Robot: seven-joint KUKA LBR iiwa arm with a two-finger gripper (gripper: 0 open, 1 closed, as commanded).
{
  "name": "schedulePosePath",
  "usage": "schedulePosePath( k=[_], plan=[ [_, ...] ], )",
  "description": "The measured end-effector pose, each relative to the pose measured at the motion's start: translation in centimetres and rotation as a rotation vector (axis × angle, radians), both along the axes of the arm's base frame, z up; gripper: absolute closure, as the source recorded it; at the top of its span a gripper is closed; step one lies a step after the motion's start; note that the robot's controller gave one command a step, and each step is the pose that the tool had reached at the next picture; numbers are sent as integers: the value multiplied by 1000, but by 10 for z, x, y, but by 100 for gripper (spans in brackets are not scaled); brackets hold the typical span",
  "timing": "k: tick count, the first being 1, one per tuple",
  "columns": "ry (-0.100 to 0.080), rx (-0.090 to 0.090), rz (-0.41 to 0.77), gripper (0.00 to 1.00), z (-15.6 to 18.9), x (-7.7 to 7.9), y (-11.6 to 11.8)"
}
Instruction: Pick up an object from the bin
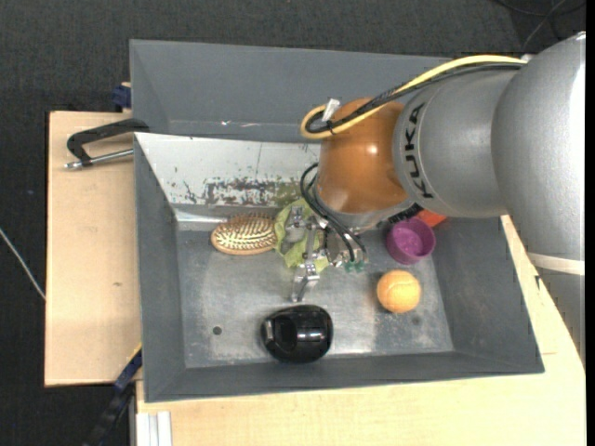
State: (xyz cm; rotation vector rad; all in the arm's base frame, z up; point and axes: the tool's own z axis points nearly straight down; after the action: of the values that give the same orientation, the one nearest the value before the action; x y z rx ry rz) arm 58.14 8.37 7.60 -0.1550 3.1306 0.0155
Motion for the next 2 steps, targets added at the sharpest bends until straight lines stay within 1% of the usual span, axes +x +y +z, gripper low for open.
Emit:
schedulePosePath(
  k=[1, 2],
  plan=[
    [25, -25, -126, 0, -3, 3, 42],
    [34, -23, -6, 0, -5, 12, 61]
  ],
)
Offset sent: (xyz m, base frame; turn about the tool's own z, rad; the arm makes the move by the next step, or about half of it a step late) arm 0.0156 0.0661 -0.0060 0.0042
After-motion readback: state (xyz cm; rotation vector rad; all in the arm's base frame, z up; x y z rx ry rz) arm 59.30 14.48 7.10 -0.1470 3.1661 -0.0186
